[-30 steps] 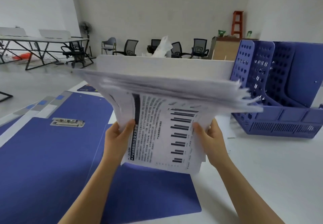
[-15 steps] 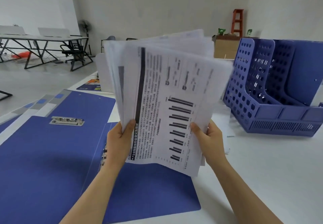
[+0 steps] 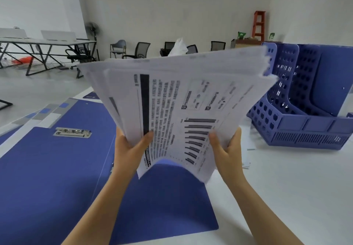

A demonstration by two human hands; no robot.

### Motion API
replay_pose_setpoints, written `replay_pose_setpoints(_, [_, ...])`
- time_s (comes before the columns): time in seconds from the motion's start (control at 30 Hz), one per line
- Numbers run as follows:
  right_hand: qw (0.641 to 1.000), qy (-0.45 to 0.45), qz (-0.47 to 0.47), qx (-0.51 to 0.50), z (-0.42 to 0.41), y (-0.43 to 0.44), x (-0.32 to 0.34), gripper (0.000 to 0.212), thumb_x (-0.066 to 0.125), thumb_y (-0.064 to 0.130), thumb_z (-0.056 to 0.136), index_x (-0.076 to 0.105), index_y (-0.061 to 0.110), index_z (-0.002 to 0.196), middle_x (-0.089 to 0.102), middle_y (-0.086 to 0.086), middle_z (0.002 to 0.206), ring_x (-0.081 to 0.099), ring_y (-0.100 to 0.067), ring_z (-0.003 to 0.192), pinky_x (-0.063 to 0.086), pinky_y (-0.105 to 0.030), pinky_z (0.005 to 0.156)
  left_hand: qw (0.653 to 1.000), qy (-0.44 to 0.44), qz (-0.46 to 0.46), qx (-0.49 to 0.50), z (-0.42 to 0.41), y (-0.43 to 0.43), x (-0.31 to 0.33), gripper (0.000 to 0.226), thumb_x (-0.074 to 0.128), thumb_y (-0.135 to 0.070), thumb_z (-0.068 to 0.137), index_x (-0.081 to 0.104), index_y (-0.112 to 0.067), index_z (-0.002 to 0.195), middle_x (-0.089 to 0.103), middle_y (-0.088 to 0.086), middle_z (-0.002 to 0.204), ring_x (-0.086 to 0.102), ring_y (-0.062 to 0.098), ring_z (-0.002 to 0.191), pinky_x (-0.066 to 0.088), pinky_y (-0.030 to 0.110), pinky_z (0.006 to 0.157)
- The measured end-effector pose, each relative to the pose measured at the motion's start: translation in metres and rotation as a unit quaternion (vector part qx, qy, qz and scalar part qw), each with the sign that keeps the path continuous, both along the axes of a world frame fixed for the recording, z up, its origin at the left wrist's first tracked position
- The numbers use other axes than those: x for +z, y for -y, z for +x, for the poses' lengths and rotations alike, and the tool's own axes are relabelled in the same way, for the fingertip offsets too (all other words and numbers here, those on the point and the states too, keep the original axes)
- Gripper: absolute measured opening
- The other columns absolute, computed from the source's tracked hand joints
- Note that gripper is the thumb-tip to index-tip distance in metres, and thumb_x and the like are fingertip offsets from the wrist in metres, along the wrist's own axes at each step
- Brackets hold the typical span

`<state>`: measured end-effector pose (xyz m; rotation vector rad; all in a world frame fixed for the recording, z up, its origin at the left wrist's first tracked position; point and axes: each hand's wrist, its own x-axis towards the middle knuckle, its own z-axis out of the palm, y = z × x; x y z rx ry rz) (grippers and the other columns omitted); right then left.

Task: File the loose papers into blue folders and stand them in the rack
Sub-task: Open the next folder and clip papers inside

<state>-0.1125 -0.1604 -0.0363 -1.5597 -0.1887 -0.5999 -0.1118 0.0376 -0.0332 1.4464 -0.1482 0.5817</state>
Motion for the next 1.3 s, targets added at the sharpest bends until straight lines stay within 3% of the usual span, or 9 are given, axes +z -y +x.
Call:
replay_pose_setpoints(0.17, [0.997, 0.062, 0.030, 0.027, -0.001, 0.010, 0.016, 0.032, 0.051, 0.004, 0.088, 0.037, 0.031, 0.100, 0.054, 0.017, 0.103, 0.060, 0.015, 0.086, 0.052, -0.009, 0.070, 0.997, 0.027, 0.051, -0.048, 0.004, -0.008, 0.022, 0.046, 0.074, -0.009, 0.074, 0.049, -0.040, 0.097, 0.064, -0.020, 0.088, 0.065, -0.010, 0.074, 0.051, 0.007, 0.061])
replay_pose_setpoints(0.4, [0.996, 0.066, 0.022, 0.062, 0.000, 0.013, 0.019, 0.031, 0.062, 0.024, 0.085, 0.040, 0.033, 0.105, 0.067, 0.018, 0.096, 0.065, 0.006, 0.087, 0.054, -0.017, 0.070, 0.997, 0.023, 0.040, -0.069, 0.001, -0.014, 0.029, 0.047, 0.065, -0.002, 0.079, 0.047, -0.027, 0.115, 0.064, -0.011, 0.103, 0.067, -0.005, 0.083, 0.055, 0.013, 0.066])
replay_pose_setpoints(0.47, [0.994, 0.066, 0.025, 0.081, 0.001, 0.013, 0.022, 0.029, 0.056, 0.018, 0.086, 0.038, 0.031, 0.106, 0.070, 0.026, 0.089, 0.066, 0.006, 0.083, 0.054, -0.014, 0.066, 0.996, 0.038, 0.025, -0.073, -0.001, -0.015, 0.032, 0.055, 0.071, -0.002, 0.074, 0.046, -0.024, 0.117, 0.066, -0.014, 0.099, 0.068, -0.002, 0.084, 0.055, 0.015, 0.065])
replay_pose_setpoints(0.63, [0.996, 0.068, 0.013, 0.054, 0.004, 0.006, 0.029, 0.031, 0.053, 0.005, 0.088, 0.041, 0.033, 0.097, 0.060, 0.019, 0.095, 0.062, 0.012, 0.080, 0.052, -0.011, 0.065, 0.995, 0.059, 0.032, -0.071, -0.003, -0.015, 0.044, 0.037, 0.067, 0.000, 0.075, 0.057, -0.030, 0.094, 0.071, -0.026, 0.079, 0.068, -0.003, 0.076, 0.053, 0.012, 0.061])
replay_pose_setpoints(0.8, [0.996, 0.083, 0.008, 0.032, 0.008, 0.004, 0.052, 0.020, 0.056, 0.014, 0.089, 0.045, 0.031, 0.088, 0.059, 0.016, 0.091, 0.062, 0.010, 0.075, 0.052, -0.010, 0.064, 0.993, 0.059, -0.002, -0.106, -0.002, -0.020, 0.063, 0.037, 0.075, -0.014, 0.067, 0.060, -0.028, 0.098, 0.073, -0.017, 0.087, 0.070, 0.006, 0.083, 0.058, 0.021, 0.067])
replay_pose_setpoints(0.97, [0.997, 0.016, 0.054, 0.062, 0.011, 0.009, 0.035, 0.010, 0.055, 0.017, 0.089, 0.056, 0.027, 0.089, 0.068, 0.014, 0.083, 0.066, 0.005, 0.069, 0.053, -0.013, 0.060, 0.985, 0.003, -0.029, -0.167, -0.005, -0.024, 0.036, 0.041, 0.078, -0.019, 0.062, 0.061, -0.025, 0.099, 0.075, -0.010, 0.086, 0.071, 0.011, 0.080, 0.057, 0.022, 0.062])
replay_pose_setpoints(1.07, [0.994, -0.049, 0.041, 0.093, 0.014, 0.012, 0.024, 0.012, 0.054, 0.015, 0.089, 0.059, 0.026, 0.091, 0.072, 0.019, 0.072, 0.068, 0.000, 0.066, 0.056, -0.021, 0.062, 0.982, -0.072, -0.002, -0.174, -0.002, -0.025, 0.016, 0.023, 0.078, -0.027, 0.065, 0.070, -0.024, 0.086, 0.075, -0.007, 0.080, 0.071, 0.014, 0.075, 0.059, 0.026, 0.062])
replay_pose_setpoints(1.13, [0.990, -0.076, 0.038, 0.115, 0.014, 0.014, 0.024, 0.016, 0.054, 0.011, 0.089, 0.060, 0.026, 0.092, 0.073, 0.017, 0.074, 0.069, -0.002, 0.068, 0.058, -0.024, 0.066, 0.983, -0.110, 0.020, -0.143, 0.002, -0.023, 0.012, 0.003, 0.067, -0.019, 0.081, 0.069, -0.020, 0.084, 0.075, -0.007, 0.075, 0.070, 0.014, 0.072, 0.060, 0.029, 0.065])
replay_pose_setpoints(1.3, [0.977, -0.156, -0.049, 0.134, 0.010, 0.021, 0.011, 0.019, 0.055, 0.007, 0.088, 0.061, 0.024, 0.094, 0.071, 0.001, 0.092, 0.068, -0.024, 0.085, 0.057, -0.042, 0.078, 0.978, -0.165, -0.088, -0.098, 0.013, -0.018, 0.018, 0.015, 0.053, -0.017, 0.091, 0.065, -0.012, 0.083, 0.073, -0.004, 0.064, 0.070, 0.012, 0.057, 0.059, 0.030, 0.055])
